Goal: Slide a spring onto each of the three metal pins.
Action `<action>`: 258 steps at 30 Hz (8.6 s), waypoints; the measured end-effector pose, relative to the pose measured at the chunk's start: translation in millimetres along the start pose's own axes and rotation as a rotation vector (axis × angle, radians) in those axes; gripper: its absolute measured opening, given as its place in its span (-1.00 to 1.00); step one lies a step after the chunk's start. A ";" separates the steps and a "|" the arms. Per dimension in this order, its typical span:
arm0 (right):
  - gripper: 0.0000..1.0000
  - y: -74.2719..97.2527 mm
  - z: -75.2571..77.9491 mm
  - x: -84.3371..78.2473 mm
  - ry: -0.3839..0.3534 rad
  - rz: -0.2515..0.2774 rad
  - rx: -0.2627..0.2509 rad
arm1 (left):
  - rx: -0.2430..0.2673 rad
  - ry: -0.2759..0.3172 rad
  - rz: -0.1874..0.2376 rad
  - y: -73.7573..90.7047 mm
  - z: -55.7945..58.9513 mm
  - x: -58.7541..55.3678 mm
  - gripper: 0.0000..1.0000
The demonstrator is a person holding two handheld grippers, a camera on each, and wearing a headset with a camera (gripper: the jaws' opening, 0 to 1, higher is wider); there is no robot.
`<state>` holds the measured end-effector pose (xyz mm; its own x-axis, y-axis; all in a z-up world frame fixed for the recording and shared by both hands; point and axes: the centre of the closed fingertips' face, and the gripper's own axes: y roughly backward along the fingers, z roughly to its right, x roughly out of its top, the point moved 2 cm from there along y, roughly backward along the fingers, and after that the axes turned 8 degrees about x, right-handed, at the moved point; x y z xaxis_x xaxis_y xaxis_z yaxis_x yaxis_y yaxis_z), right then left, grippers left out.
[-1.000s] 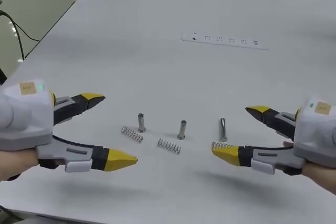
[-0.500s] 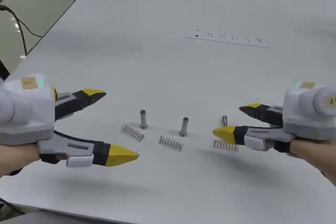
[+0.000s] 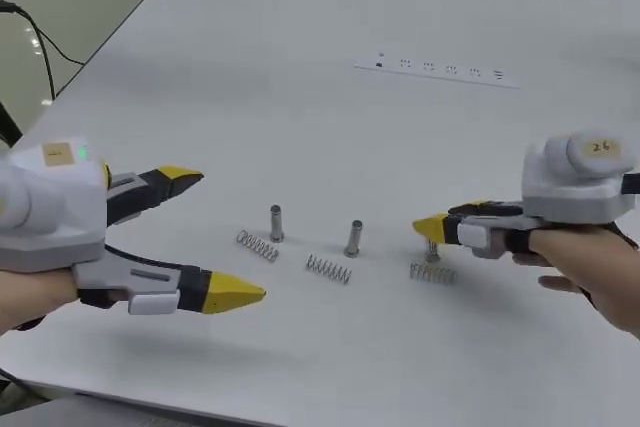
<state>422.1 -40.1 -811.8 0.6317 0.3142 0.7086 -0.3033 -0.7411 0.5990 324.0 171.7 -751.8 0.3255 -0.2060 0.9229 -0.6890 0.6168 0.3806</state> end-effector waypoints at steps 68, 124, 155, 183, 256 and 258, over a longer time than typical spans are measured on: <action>-0.90 8.0 -5.3 1.2 0.082 0.041 -0.114 | -0.008 0.003 -0.014 0.5 1.9 -1.2 0.97; -0.79 26.2 -18.4 -3.3 0.257 0.025 -0.093 | -0.012 0.004 -0.014 -0.9 4.6 1.2 0.97; -0.73 31.7 -39.5 -30.0 0.655 -0.191 0.014 | -0.018 0.000 -0.028 0.6 8.0 -1.8 0.97; -0.74 9.0 -25.8 -58.5 0.737 -0.404 0.108 | -0.002 0.014 -0.027 8.3 5.2 -6.4 0.97; -0.85 36.2 -120.4 -43.0 0.905 -0.321 0.295 | -0.488 -0.094 -0.028 -86.6 126.5 3.4 -0.54; -0.85 36.1 -120.6 -42.8 0.904 -0.322 0.298 | -0.490 -0.096 -0.026 -87.1 127.1 3.3 -0.59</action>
<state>298.1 -8.8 -775.5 -0.1646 0.7669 0.6203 0.0558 -0.6206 0.7821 302.7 20.8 -774.5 0.2614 -0.2812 0.9234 -0.2881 0.8903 0.3527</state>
